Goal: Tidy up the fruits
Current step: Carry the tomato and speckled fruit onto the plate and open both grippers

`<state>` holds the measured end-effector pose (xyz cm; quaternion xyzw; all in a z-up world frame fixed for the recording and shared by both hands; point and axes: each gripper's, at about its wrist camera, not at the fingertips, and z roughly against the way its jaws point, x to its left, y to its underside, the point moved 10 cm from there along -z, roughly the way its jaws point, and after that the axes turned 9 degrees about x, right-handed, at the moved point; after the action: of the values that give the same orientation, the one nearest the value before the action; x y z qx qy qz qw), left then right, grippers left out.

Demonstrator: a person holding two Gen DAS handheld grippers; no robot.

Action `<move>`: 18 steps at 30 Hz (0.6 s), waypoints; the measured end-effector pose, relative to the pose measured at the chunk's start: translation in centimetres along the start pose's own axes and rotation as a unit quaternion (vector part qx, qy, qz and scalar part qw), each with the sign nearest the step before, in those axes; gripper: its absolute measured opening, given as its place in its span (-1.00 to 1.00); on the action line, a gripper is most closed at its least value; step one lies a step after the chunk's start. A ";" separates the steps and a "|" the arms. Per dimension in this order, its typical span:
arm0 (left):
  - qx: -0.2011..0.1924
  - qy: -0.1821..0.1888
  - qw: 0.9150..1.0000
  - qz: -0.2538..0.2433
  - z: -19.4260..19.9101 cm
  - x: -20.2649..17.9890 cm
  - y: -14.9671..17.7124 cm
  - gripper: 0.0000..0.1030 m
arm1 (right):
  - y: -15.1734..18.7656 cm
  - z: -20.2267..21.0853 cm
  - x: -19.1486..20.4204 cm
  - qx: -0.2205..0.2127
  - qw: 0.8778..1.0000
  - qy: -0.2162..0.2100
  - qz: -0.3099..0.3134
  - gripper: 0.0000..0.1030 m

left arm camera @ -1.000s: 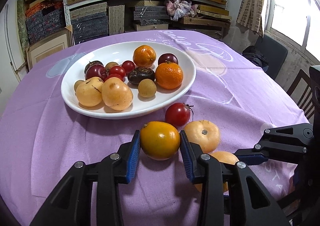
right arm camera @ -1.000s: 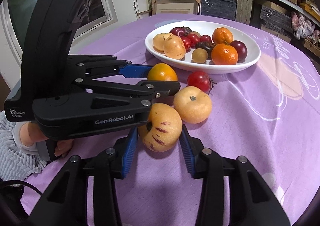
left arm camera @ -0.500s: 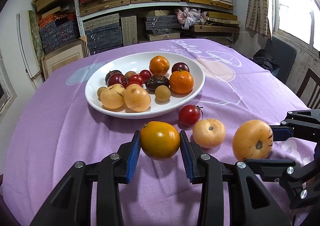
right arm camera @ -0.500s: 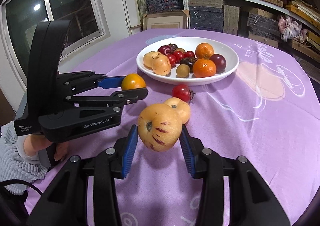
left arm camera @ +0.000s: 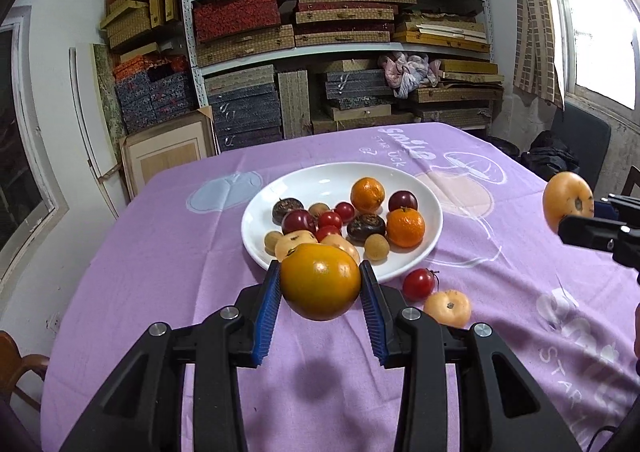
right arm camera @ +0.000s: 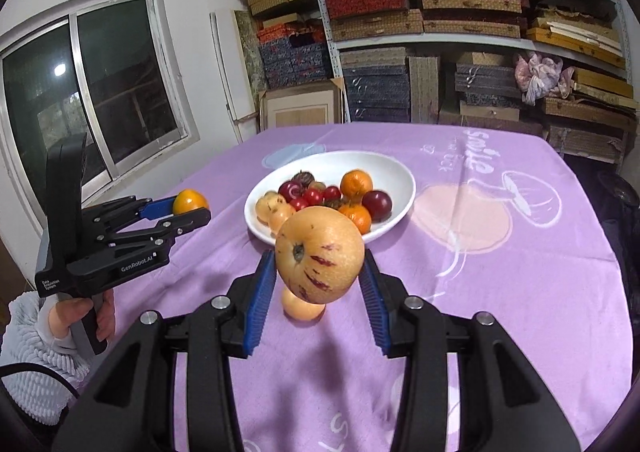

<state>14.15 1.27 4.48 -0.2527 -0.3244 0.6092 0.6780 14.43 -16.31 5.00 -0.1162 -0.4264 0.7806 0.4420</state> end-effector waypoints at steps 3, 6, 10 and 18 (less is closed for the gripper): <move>-0.014 -0.011 1.000 -0.002 0.7 0.7 -1.9 -0.25 | -2.8 1.8 -0.2 -0.026 1.000 0.006 0.005 -0.19; -0.026 -0.020 0.999 -0.004 1.2 1.3 -4.0 -0.25 | -5.5 3.4 -0.2 -0.051 0.999 0.008 0.008 -0.19; -0.042 -0.032 0.999 -0.007 1.6 2.0 -6.9 -0.25 | -9.2 5.0 0.1 -0.082 0.996 0.007 0.012 -0.19; -0.054 -0.023 0.998 0.012 -0.4 3.2 -11.6 -0.25 | -15.8 3.7 0.9 -0.109 0.994 -0.013 0.016 -0.19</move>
<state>22.27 2.97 13.20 -0.2784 -0.3695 0.6048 0.6482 21.15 -13.78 19.58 -0.1601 -0.5126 0.7381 0.4084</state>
